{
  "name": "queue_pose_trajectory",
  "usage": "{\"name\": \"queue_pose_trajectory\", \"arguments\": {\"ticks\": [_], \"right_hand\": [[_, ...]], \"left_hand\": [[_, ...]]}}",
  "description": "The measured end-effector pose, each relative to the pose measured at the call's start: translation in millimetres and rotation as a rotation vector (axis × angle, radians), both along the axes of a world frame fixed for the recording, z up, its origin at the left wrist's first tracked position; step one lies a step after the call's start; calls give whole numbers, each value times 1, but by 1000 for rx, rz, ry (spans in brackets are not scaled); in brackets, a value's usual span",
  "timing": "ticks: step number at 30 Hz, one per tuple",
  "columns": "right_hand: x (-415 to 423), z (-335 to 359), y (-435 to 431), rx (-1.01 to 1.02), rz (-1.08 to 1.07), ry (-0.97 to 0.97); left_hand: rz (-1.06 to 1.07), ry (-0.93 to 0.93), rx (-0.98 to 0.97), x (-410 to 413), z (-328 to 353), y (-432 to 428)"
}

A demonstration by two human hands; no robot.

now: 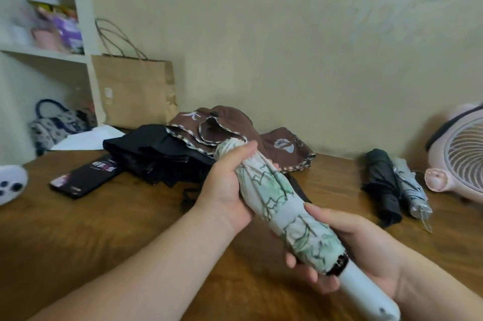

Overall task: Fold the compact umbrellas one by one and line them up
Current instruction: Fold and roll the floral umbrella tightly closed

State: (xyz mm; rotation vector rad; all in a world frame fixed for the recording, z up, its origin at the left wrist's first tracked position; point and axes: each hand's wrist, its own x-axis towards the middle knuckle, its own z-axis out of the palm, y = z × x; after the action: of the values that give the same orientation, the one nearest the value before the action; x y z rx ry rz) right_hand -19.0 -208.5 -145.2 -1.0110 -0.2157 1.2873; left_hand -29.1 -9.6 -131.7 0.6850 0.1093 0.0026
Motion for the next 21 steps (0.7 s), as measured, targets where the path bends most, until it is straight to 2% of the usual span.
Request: {"name": "queue_pose_trajectory", "arguments": {"ticks": [1,2,5,6,8,10,11,15,16,17,18,19,21], "right_hand": [[1,1,5,-59,-24,-63],[-1,3,9,-160,-62,-205],[-20,7,27,-694,-144,-931],[-27,5,33,-824,-195,-1112],[-34,-1,42,-935,-309,-1338],[-32,-6,37,-840,-290,-1314],[-28,-6,31,-711,-252,-1178],[-25,-10,9,-186,13,-351],[-24,-13,6,-109,35,-211],[-25,-14,6,-73,36,-150],[-25,-14,7,-86,23,-166],[-26,-11,8,-150,-12,-279],[-34,-2,16,-479,-111,-713]], "left_hand": [[34,26,23,3,1,5],[76,51,45,6,1,11],[242,121,111,18,-6,23],[265,129,116,21,-8,26],[197,86,108,22,-9,27],[59,-21,55,18,-7,25],[4,-76,25,16,-6,23],[-54,-251,-41,11,-9,16],[-44,-257,-23,10,-8,14],[-28,-242,3,10,-6,12],[-9,-201,31,10,-4,13],[9,-141,51,10,-1,13],[70,-9,88,14,1,14]]}}
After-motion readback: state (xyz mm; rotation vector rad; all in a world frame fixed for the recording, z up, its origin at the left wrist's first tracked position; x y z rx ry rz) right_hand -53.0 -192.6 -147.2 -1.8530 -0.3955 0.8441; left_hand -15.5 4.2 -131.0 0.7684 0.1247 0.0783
